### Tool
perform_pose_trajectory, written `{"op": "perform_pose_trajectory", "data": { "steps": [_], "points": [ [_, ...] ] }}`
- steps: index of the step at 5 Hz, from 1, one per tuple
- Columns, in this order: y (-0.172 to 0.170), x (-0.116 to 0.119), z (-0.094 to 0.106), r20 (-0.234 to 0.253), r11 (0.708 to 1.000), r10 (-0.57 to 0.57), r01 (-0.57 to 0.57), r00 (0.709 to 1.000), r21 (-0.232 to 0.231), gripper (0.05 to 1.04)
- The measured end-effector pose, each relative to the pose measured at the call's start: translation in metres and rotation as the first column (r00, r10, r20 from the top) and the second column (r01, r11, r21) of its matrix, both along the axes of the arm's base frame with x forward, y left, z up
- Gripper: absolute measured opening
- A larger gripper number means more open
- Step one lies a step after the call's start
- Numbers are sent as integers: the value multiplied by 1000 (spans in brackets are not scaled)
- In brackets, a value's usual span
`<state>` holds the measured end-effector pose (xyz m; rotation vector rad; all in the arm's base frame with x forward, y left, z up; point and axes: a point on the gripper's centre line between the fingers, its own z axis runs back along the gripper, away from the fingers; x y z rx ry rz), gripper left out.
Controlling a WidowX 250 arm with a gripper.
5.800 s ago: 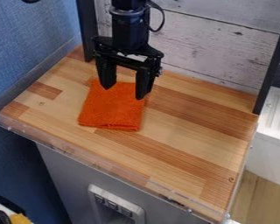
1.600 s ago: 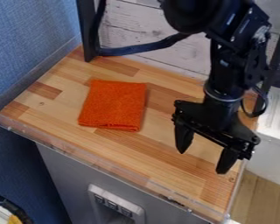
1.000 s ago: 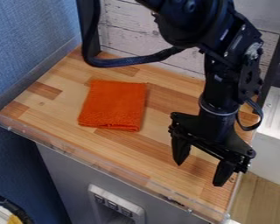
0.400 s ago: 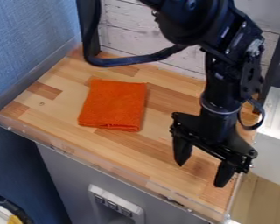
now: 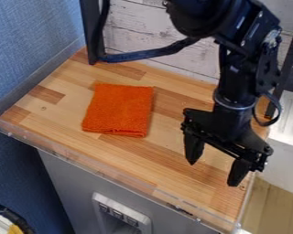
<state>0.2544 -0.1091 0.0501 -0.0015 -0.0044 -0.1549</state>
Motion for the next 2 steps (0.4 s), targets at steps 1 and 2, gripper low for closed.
{"op": "perform_pose_trajectory", "data": {
  "steps": [1,2],
  "points": [
    [1,0,1,-6,1000,9,-9,1000,8,999],
    [1,1,2,-4,1000,13,-13,1000,7,997]
  ]
}}
